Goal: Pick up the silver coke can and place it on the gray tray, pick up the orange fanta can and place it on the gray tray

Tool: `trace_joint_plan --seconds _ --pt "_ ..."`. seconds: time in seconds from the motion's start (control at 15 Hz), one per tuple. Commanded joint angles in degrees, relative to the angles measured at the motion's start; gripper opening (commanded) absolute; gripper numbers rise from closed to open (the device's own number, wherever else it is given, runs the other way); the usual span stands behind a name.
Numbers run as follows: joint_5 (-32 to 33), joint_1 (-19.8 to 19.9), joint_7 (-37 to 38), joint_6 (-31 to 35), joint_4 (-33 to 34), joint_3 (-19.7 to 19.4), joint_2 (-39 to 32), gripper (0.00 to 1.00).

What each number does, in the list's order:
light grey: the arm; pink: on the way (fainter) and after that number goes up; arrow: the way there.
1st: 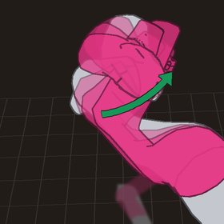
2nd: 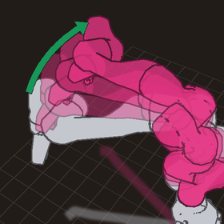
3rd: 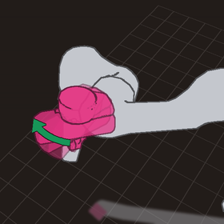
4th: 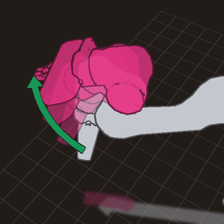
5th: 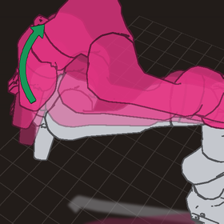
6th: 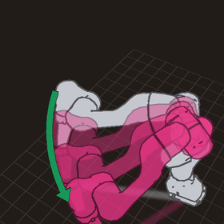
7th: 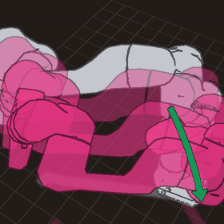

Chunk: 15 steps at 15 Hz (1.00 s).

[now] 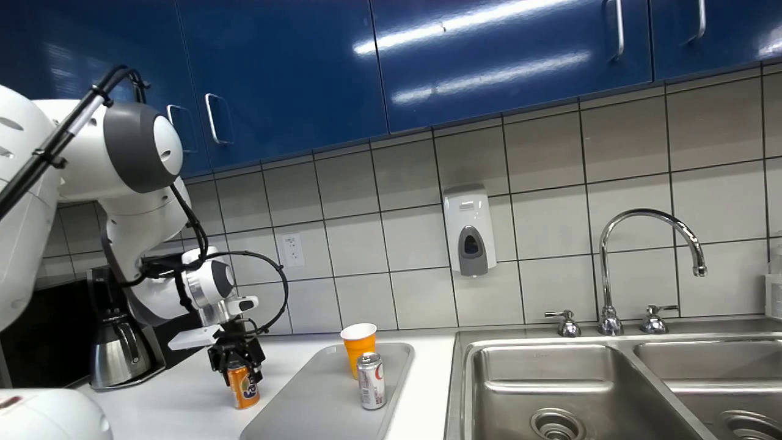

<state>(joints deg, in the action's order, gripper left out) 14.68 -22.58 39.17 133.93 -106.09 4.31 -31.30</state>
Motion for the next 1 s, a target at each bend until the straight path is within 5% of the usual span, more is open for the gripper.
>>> trace_joint_plan --seconds 0.0,0.93 --pt "0.0 -0.7 -0.8 -0.4 -2.2 -0.5 2.9 1.0" --pt "-0.3 -0.8 -0.3 0.0 -0.5 -0.6 0.6 1.0"
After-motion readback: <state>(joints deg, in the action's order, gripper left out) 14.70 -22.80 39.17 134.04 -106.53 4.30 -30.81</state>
